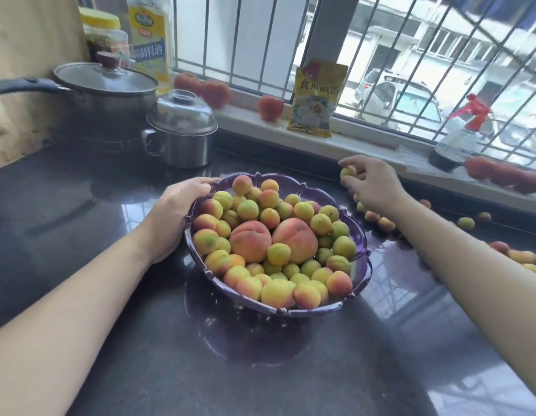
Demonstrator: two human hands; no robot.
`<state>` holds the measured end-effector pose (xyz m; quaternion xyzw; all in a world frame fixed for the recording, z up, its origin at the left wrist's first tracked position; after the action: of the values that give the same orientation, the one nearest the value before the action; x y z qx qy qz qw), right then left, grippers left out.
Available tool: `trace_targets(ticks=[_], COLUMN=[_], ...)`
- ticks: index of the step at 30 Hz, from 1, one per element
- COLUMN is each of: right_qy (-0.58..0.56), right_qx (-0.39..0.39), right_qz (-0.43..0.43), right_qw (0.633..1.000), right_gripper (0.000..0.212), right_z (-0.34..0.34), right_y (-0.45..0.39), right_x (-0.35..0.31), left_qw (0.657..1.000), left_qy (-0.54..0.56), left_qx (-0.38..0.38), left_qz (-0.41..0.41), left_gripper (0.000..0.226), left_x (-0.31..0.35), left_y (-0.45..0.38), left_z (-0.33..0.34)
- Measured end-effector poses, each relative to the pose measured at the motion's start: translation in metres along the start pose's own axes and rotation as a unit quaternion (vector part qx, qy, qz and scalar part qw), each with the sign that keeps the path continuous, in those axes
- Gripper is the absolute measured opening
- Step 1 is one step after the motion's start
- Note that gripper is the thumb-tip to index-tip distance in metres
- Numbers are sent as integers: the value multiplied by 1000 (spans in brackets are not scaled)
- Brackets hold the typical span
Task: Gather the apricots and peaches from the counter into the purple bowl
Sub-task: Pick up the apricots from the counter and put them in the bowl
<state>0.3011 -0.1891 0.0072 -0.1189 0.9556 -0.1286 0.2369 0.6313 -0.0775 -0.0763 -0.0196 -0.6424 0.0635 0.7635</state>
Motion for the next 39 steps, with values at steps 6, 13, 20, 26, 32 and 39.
trace_targets(ticks=[6, 13, 20, 26, 32, 39], right_qy=[-251, 83, 147, 131, 157, 64], right_qx=[-159, -170, -173, -150, -141, -95], right_qz=[35, -137, -245, -256, -244, -204], right_qw=[954, 972, 943, 946, 946, 972], right_gripper=[30, 36, 31, 17, 17, 18], right_z=[-62, -43, -18, -17, -18, -27], right_y=[69, 106, 99, 96, 99, 99], right_x=[-63, -82, -59, -59, -59, -46], left_qw=[1000, 1000, 1000, 1000, 1000, 1000], left_qy=[-9, 1, -6, -9, -12, -11], left_qx=[4, 0, 5, 2, 6, 0], left_qz=[-6, -14, -9, -10, -6, -8], left_gripper=[38, 39, 37, 38, 38, 39], left_x=[2, 3, 4, 3, 2, 5], left_y=[3, 4, 4, 3, 3, 6], left_z=[2, 3, 2, 2, 1, 3])
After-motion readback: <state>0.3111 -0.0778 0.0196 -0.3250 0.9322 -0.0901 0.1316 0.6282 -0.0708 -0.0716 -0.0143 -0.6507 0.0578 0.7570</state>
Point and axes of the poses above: each hand's wrist, its own y-axis away from the middle knuckle, its own z-axis out of the palm, x = y × z, the point moved 2 cm from there along -y, towards the middle knuckle, and after that the axes turned 1 degree about -x, right-handed, at the moved point
